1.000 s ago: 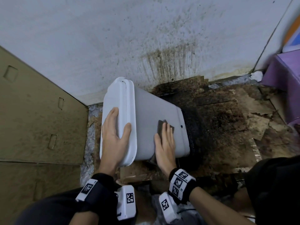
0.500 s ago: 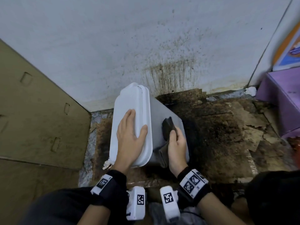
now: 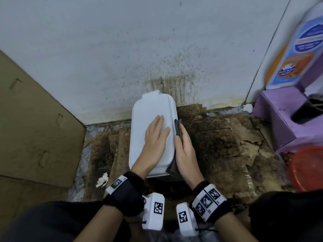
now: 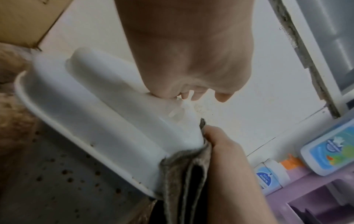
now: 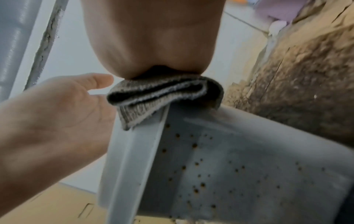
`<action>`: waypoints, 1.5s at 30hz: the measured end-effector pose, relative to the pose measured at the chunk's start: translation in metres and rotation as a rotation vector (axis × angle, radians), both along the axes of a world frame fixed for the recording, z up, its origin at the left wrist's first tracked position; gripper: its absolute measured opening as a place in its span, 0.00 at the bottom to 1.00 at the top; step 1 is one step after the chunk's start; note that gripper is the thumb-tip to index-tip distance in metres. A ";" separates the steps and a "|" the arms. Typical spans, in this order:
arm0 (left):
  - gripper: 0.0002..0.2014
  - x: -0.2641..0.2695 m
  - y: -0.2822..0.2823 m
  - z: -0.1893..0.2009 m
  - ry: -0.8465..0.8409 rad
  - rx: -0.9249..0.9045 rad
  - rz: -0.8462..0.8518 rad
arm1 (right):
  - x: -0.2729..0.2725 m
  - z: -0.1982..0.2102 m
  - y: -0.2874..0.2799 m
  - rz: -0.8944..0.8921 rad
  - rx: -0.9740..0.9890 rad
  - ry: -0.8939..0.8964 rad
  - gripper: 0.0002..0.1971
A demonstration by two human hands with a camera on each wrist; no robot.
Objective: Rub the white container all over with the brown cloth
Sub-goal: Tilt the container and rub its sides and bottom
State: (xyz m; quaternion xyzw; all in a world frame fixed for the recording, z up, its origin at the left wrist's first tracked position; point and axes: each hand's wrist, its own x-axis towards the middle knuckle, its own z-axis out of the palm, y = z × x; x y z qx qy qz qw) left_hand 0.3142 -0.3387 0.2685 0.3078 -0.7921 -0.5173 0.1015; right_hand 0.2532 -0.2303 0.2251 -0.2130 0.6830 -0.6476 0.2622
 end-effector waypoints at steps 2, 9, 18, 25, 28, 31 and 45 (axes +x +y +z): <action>0.27 -0.001 0.004 0.000 0.074 0.018 -0.015 | -0.010 0.000 0.007 0.012 0.053 0.033 0.27; 0.26 0.015 -0.012 -0.017 -0.022 -0.418 0.175 | -0.027 0.002 0.025 0.015 0.196 0.024 0.30; 0.28 0.029 -0.015 -0.042 -0.219 -0.099 0.283 | -0.038 0.004 0.027 0.066 0.324 0.094 0.40; 0.27 0.030 -0.015 -0.041 -0.162 -0.094 0.225 | -0.029 0.007 0.029 -0.062 0.339 0.131 0.37; 0.31 0.035 -0.022 -0.033 -0.112 -0.104 0.169 | -0.012 0.009 0.029 -0.174 0.304 0.105 0.36; 0.24 0.035 -0.031 -0.021 -0.091 -0.098 0.091 | 0.011 0.007 0.024 -0.309 0.299 0.097 0.37; 0.39 0.044 -0.032 -0.032 -0.233 -0.182 0.203 | -0.054 0.014 -0.005 -0.127 0.280 -0.025 0.44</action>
